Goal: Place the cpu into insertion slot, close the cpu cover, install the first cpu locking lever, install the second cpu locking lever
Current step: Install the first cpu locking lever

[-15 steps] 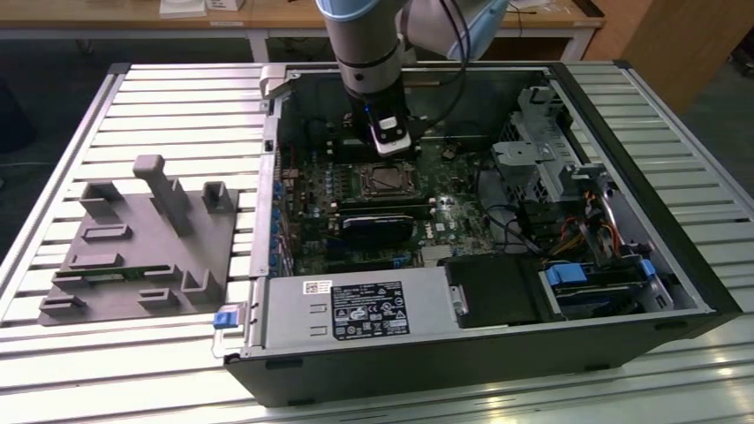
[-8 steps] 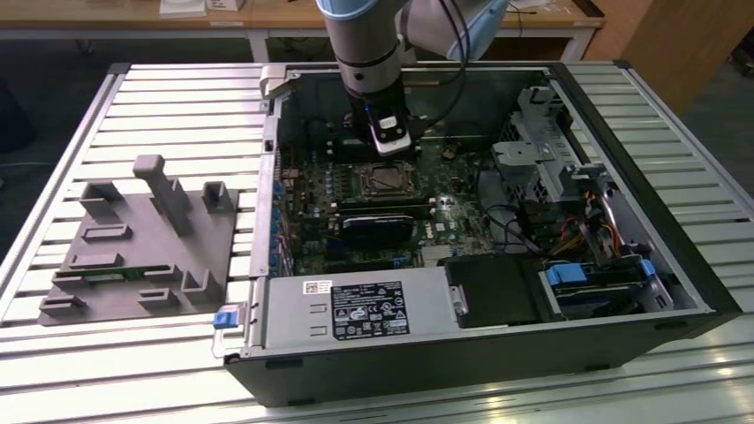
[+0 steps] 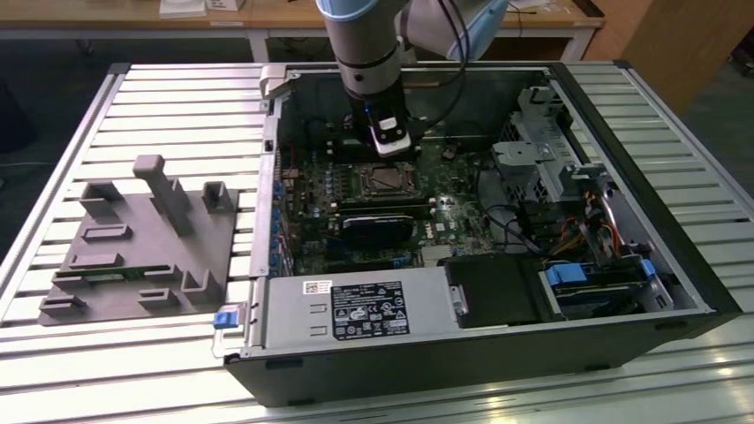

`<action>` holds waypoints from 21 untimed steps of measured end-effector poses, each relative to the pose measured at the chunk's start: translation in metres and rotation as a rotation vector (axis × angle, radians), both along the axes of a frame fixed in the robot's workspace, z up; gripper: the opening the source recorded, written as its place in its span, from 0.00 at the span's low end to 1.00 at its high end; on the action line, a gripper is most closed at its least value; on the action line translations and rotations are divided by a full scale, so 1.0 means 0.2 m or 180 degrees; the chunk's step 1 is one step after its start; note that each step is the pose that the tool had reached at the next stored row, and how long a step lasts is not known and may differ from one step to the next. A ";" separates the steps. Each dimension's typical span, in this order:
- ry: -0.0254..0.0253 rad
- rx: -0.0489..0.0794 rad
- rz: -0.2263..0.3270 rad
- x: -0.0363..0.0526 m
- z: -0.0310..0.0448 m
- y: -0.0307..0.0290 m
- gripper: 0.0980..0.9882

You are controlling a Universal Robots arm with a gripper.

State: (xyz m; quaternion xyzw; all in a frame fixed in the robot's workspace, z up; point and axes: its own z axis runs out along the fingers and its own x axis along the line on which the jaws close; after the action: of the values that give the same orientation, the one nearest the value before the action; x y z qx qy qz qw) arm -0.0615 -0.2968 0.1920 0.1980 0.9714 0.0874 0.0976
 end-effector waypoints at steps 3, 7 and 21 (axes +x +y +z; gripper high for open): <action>0.0000 0.0000 0.0000 0.000 -0.003 0.000 0.01; 0.0000 0.0009 0.0000 0.000 -0.005 0.000 0.01; -0.0001 0.0039 0.0000 0.000 0.023 0.000 0.01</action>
State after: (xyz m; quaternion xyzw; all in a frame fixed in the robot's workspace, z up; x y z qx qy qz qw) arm -0.0615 -0.2967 0.1965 0.1986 0.9708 0.0934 0.0965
